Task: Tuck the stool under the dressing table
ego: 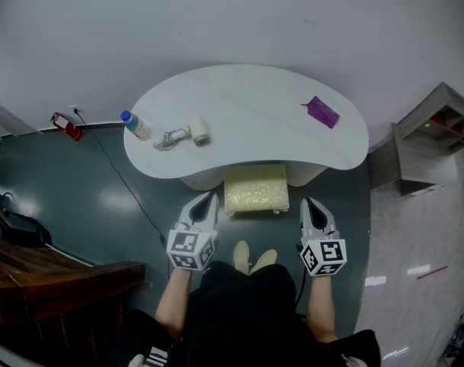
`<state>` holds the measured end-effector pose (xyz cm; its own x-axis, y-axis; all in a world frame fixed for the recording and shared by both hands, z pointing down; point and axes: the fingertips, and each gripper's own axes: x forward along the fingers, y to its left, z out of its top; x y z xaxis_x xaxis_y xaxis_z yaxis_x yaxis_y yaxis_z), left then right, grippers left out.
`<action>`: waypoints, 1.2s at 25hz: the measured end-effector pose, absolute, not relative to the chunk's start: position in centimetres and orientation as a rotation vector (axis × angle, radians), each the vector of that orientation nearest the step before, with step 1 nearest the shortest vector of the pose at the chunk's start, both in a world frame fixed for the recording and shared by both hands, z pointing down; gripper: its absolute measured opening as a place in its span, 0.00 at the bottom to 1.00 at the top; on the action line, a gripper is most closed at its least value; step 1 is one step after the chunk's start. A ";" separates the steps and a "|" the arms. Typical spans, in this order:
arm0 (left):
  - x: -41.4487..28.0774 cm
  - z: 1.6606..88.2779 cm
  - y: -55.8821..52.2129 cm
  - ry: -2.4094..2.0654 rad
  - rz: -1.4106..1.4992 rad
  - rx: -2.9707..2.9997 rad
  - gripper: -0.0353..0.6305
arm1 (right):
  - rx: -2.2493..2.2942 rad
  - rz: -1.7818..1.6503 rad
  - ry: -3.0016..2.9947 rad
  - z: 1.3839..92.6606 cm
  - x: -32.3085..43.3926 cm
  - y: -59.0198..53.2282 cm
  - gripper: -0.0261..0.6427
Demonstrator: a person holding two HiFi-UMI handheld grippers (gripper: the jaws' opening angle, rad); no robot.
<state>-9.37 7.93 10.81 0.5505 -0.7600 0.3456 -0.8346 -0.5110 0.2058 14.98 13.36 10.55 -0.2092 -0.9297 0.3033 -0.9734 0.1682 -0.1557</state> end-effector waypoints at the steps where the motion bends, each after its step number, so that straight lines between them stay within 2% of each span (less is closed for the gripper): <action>1: -9.5 10.9 7.9 -1.311 0.303 2.444 0.06 | 1.883 0.477 -2.293 10.6 15.0 13.3 0.04; 30: -7.1 11.8 4.7 -1.275 0.321 2.471 0.06 | 1.889 0.497 -2.292 11.2 16.4 10.6 0.04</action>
